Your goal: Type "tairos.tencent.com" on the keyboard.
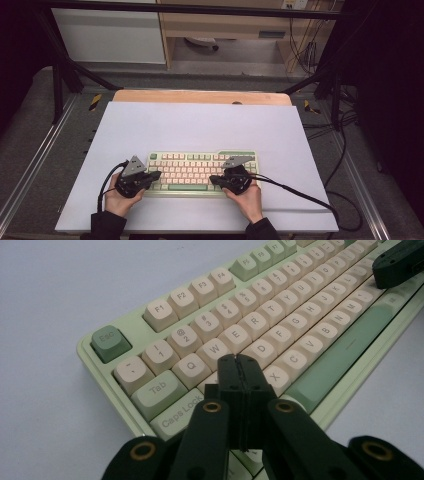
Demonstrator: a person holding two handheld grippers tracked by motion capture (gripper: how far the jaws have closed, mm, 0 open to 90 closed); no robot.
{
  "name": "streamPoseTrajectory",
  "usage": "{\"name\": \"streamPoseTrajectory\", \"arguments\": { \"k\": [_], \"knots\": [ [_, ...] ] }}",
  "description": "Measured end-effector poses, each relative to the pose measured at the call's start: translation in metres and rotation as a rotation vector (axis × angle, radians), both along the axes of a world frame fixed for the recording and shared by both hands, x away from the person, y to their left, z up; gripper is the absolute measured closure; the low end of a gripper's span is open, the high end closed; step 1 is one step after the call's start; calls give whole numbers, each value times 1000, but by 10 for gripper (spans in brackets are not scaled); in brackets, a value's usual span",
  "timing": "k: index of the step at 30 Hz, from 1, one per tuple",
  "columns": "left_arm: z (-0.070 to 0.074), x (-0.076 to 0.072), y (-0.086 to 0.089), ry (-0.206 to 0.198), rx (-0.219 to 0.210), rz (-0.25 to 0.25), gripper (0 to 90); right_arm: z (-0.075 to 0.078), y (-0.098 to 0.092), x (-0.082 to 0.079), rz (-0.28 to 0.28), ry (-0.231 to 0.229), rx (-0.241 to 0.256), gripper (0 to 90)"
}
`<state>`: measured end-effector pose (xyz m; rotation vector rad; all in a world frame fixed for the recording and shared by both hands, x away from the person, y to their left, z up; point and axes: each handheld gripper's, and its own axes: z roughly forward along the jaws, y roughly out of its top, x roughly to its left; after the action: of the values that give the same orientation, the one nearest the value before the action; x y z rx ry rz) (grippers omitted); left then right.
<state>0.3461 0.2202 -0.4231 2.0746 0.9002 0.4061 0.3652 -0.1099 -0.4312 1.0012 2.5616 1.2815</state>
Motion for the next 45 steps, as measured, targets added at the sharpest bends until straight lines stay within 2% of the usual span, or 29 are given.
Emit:
{"name": "streamPoseTrajectory", "arguments": {
  "k": [18, 31, 45],
  "knots": [
    [1, 0, 0, -3, -1, -2, 898, -1, 0, 0, 1, -1, -12, 900],
    [3, -1, -2, -7, -3, -7, 898, 10, -9, -1, -16, -32, -25, 900],
    [5, -1, -13, -14, 0, -22, 898, 12, -21, -1, -43, -35, -23, 900]
  ]
}}
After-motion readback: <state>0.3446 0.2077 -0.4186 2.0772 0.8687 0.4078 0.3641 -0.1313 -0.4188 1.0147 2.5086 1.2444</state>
